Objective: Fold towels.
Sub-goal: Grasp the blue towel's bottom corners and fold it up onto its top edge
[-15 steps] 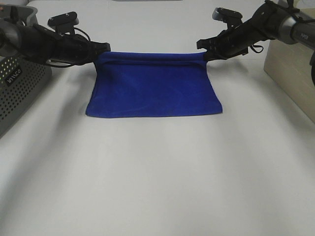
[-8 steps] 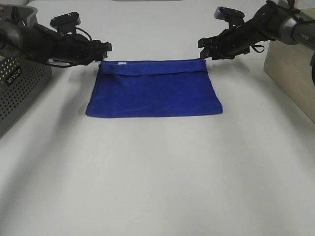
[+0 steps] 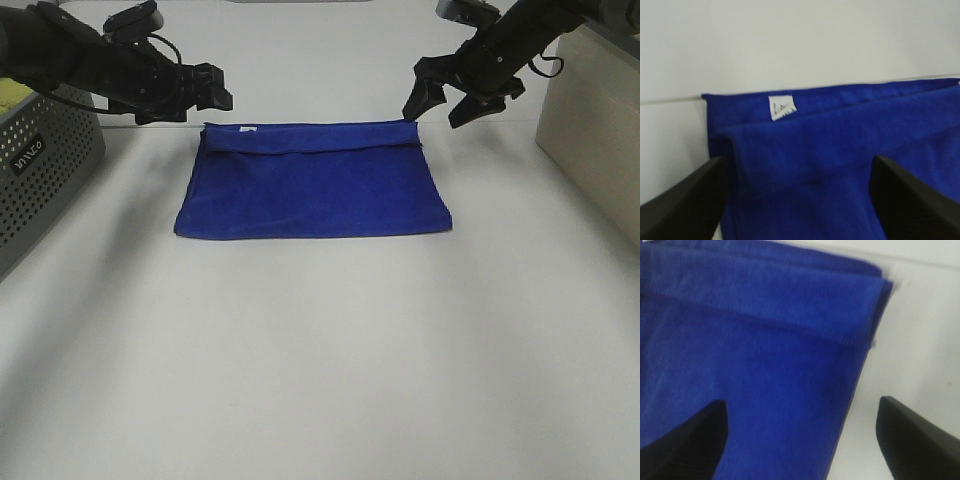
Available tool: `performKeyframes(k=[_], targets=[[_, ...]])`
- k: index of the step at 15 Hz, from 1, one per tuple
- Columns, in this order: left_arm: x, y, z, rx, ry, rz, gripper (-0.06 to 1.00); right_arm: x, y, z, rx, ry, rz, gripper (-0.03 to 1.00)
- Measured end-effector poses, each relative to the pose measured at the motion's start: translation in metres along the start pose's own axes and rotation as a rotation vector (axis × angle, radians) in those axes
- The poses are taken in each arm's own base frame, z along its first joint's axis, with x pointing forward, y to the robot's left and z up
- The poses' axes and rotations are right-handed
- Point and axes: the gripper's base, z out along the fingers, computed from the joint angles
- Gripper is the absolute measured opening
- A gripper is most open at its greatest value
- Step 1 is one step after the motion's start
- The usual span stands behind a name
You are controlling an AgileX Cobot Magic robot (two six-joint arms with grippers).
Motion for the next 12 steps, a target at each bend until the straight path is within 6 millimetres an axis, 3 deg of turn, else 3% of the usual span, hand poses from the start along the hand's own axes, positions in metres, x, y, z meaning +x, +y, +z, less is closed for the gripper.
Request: performKeyframes(k=[4,7,9,12], targets=[[0.021,0.023,-0.014,-0.019,0.307,-0.205,0.74,0.011,-0.019,-0.005,-0.003,0.086,0.135,0.76],[0.029,0.022,-0.017,-0.034,0.394,-0.250,0.74,0.034,-0.045,0.005,-0.006,0.166,0.259,0.75],[0.031,0.020,-0.017,-0.040,0.418,-0.272,0.74,0.059,-0.048,0.020,-0.027,0.267,0.296,0.74],[0.038,0.019,-0.017,-0.057,0.483,-0.292,0.73,0.072,-0.044,0.023,-0.080,0.311,0.313,0.73]])
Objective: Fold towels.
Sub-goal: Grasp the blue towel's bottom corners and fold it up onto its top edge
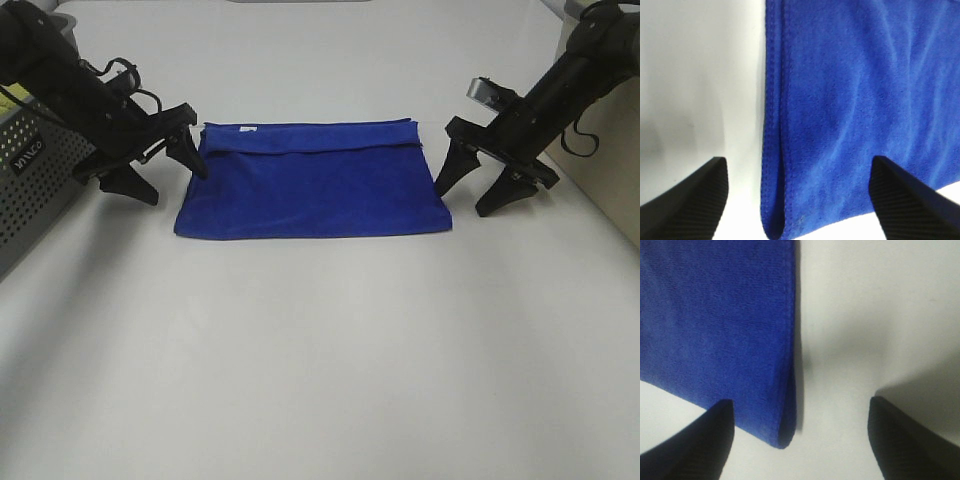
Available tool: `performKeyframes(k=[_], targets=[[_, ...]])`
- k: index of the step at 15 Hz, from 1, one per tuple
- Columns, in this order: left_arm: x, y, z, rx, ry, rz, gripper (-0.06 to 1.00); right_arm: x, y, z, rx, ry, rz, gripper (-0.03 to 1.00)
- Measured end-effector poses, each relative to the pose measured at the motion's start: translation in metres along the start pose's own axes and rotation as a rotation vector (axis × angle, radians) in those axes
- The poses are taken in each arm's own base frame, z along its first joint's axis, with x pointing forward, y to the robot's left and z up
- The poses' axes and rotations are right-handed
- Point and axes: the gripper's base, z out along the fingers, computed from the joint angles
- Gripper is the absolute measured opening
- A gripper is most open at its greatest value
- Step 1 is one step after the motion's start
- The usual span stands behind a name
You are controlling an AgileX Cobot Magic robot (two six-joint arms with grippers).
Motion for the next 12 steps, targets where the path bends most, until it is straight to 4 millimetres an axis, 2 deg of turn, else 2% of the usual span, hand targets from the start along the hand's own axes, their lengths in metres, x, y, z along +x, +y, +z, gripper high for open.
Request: performKeyframes(k=[3,5,7,8,9,10,11,12], targets=[[0.006,0.007,0.018,-0.005,0.059,-0.038,0.68,0.002,0.007,0.005,-0.005,0.014,-0.011,0.72],[0.012,-0.006,0.026,-0.001,0.071,-0.015,0.67,0.005,0.026,0.016,0.001,0.039,-0.057,0.68],[0.018,-0.021,0.034,0.008,0.068,0.001,0.63,0.009,0.041,0.026,0.001,0.061,-0.077,0.55],[0.020,-0.023,0.039,0.007,0.075,-0.007,0.54,0.009,0.041,0.027,0.001,0.064,-0.070,0.45],[0.021,-0.024,0.041,0.005,0.077,-0.008,0.40,0.009,0.040,0.027,0.011,0.064,-0.055,0.29],[0.021,-0.022,0.042,-0.001,0.081,-0.009,0.19,0.009,0.036,0.026,0.028,0.065,-0.045,0.12],[0.022,-0.022,0.042,-0.009,0.088,-0.003,0.06,0.009,0.033,0.025,0.040,0.065,-0.032,0.02],[0.023,-0.021,0.042,-0.017,0.100,0.003,0.03,0.008,0.030,0.024,0.044,0.064,-0.027,0.02]])
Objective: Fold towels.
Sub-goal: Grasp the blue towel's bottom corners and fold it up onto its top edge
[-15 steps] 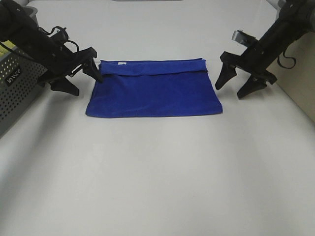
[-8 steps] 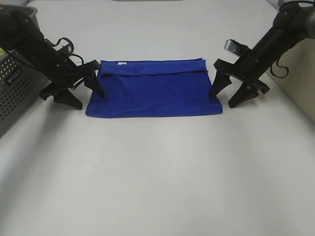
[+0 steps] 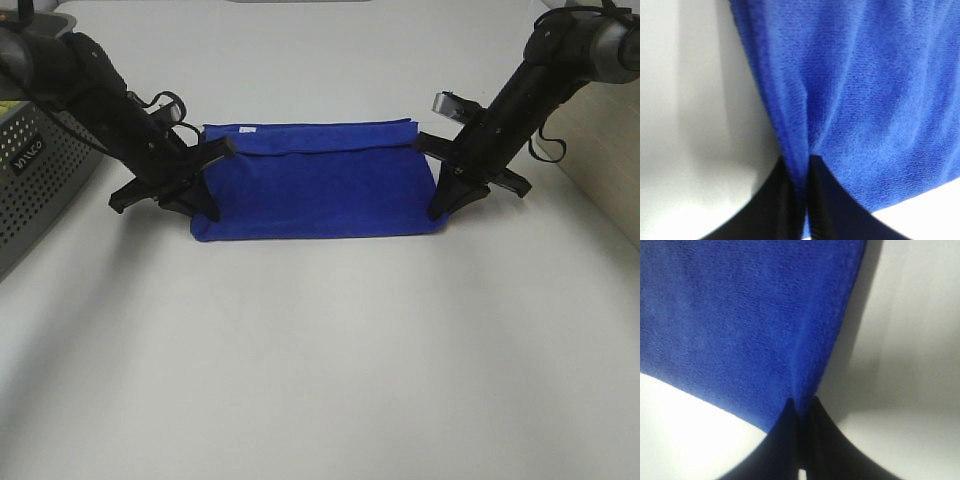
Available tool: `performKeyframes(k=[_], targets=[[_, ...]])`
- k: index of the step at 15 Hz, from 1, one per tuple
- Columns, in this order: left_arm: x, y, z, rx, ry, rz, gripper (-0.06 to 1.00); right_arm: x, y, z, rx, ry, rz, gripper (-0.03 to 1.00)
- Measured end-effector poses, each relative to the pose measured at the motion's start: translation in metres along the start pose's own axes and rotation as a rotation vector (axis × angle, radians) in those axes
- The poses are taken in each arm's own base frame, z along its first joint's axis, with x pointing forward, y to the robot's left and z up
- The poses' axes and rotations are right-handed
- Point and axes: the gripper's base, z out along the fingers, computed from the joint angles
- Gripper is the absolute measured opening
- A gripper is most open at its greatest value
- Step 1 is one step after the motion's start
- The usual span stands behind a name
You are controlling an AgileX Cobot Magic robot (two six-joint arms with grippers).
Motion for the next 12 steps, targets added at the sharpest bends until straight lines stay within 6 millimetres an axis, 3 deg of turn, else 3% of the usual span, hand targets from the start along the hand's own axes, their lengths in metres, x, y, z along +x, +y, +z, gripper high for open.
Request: performKeyframes(k=[5,6,7,8,9,10,12], targets=[[0.019,0.006,-0.012,-0.072,0.125,0.036,0.03,0.012,0.001,-0.016,0.021,0.002,0.004,0.02],[0.041,0.008,-0.014,-0.091,0.178,0.020,0.03,0.033,0.001,-0.018,0.020,0.056,0.029,0.02],[0.041,0.008,-0.014,-0.091,0.178,0.020,0.03,0.033,0.001,-0.018,0.020,0.056,0.029,0.02],[0.054,0.010,-0.017,-0.097,0.197,0.006,0.03,0.046,0.001,-0.018,0.021,0.090,0.044,0.02],[0.073,0.012,-0.031,-0.107,0.188,-0.007,0.03,0.077,0.002,-0.018,0.022,0.158,0.075,0.02],[0.073,0.012,-0.031,-0.107,0.188,-0.007,0.03,0.077,0.002,-0.018,0.022,0.158,0.075,0.02],[0.093,0.012,-0.044,-0.114,0.193,-0.014,0.03,0.112,0.004,-0.011,0.032,0.214,0.085,0.02]])
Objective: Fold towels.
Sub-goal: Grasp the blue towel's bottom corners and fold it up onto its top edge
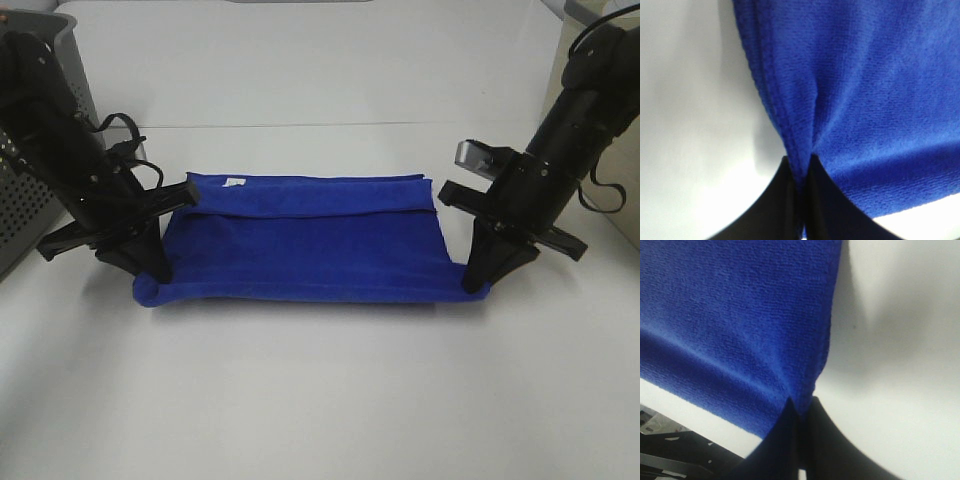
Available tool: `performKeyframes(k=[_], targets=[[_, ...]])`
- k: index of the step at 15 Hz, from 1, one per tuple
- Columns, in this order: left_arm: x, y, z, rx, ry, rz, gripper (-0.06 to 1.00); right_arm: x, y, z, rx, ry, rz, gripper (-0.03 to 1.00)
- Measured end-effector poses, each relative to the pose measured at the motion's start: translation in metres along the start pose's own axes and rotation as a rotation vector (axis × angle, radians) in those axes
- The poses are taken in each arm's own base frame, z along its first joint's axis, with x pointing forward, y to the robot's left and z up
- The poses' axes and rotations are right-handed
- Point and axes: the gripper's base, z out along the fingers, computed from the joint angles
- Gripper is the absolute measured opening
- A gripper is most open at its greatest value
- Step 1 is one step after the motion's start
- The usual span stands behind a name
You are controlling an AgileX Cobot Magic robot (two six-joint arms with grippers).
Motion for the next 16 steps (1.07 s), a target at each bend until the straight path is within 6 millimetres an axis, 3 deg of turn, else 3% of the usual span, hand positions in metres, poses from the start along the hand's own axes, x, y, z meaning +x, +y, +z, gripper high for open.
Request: performKeyframes(k=[2,4,10,13,16], targets=[[0.011,0.001,-0.002,-0.004,0.014,-0.004,0.03,0.014,0.001,0.008,0.014,0.010,-0.002,0.02],[0.010,-0.001,-0.003,0.015,0.008,-0.015,0.03,0.011,0.003,0.005,0.019,-0.025,-0.011,0.02],[-0.038,-0.034,-0.049,0.098,-0.269,0.039,0.02,-0.047,0.036,-0.060,0.011,-0.318,-0.141,0.02],[-0.068,-0.043,-0.052,0.118,-0.351,0.059,0.02,-0.077,0.041,-0.066,0.002,-0.367,-0.161,0.02],[-0.087,-0.042,-0.041,0.108,-0.368,0.066,0.02,-0.100,0.038,-0.056,0.000,-0.373,-0.155,0.02]])
